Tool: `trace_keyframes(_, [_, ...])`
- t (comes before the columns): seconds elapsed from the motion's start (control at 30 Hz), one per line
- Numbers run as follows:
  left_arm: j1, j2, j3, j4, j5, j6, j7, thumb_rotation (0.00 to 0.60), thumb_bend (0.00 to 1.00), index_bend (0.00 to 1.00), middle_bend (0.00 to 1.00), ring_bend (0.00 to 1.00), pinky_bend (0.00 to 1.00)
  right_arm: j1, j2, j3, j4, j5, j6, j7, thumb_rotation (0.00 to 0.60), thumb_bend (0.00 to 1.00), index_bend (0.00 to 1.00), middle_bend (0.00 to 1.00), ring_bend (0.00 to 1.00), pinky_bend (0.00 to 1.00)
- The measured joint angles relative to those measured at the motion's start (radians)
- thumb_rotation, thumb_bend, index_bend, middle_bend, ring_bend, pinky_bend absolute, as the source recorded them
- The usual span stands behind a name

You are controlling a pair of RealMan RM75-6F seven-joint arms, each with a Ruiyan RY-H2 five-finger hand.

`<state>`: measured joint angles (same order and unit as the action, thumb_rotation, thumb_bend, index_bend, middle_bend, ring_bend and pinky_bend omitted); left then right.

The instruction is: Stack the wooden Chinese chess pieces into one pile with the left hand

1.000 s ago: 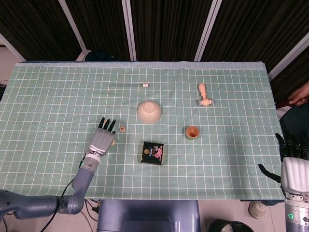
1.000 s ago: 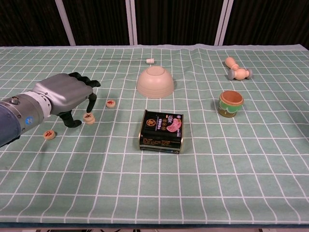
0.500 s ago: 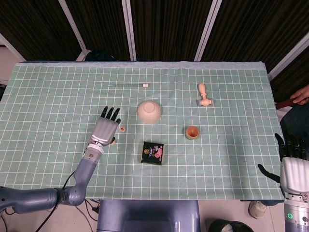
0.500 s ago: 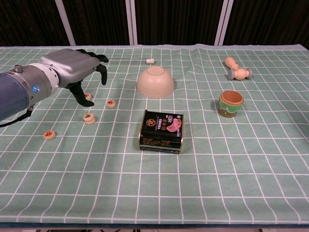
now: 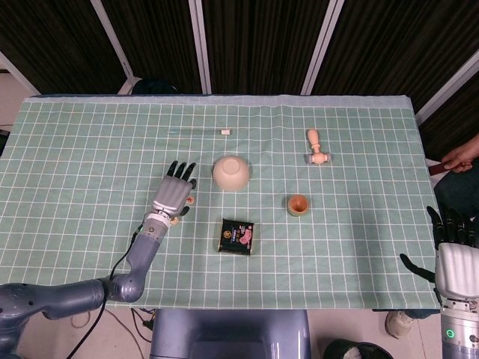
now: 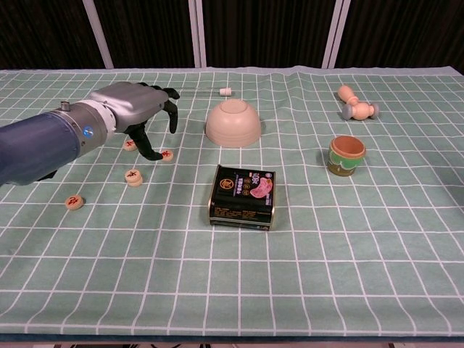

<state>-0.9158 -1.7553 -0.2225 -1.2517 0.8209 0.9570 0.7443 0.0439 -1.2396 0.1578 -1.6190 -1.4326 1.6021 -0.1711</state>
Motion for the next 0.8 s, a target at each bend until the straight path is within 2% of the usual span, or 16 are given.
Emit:
trace_keyframes(0.47, [-0.036,-0.079,0.000,0.116,-0.037,-0.053,-0.015,0.600,0.25,0.43,0.00,0.00,0.00,-0.001,0.003,0.006,-0.003,0.010,0.000,0.008,0.600,0.23,0.10,0.01,0.00,0.00])
trace_keyframes(0.8, [-0.035,-0.079,0.008,0.131,-0.041,-0.046,-0.004,0.600,0.27,0.47,0.00,0.00,0.00,-0.001,0.001,0.006,-0.001,0.011,0.002,0.005,0.600,0.23,0.10,0.01,0.00,0.00])
